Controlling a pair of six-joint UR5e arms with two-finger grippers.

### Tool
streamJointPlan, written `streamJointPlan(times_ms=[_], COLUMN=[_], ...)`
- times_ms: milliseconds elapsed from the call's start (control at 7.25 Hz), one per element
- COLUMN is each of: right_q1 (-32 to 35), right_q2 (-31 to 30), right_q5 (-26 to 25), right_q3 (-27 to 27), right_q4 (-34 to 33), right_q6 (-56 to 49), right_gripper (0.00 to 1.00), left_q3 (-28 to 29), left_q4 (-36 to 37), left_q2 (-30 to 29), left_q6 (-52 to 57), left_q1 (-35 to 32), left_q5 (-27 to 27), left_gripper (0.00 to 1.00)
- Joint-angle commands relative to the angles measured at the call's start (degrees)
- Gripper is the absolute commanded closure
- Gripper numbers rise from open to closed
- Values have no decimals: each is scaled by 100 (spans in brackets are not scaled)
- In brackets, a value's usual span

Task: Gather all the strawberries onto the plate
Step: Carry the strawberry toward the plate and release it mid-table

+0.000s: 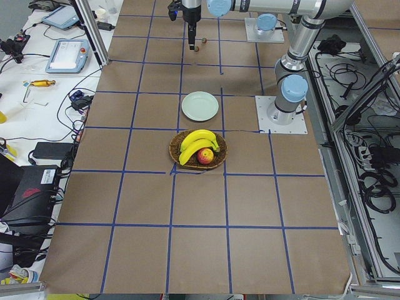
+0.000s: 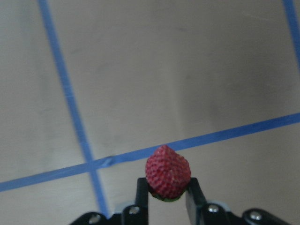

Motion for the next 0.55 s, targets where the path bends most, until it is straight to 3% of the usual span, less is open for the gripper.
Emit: streamJointPlan(times_ms=[0, 138, 414], right_q1=[1853, 2697, 3642], right_q2=[-8, 53, 456], right_q5=[-93, -275, -173], right_q3=[-108, -109, -100], right_q4=[-84, -67, 38], right_q6=[1897, 2513, 2915], right_gripper=[100, 100, 100], left_q3=[0, 0, 0], left_q4=[-4, 5, 5], left_q2=[0, 9, 17], left_q6=[-4, 4, 4], left_q1=[3, 3, 3], left_q5=[0, 0, 9], left_gripper=[0, 0, 0])
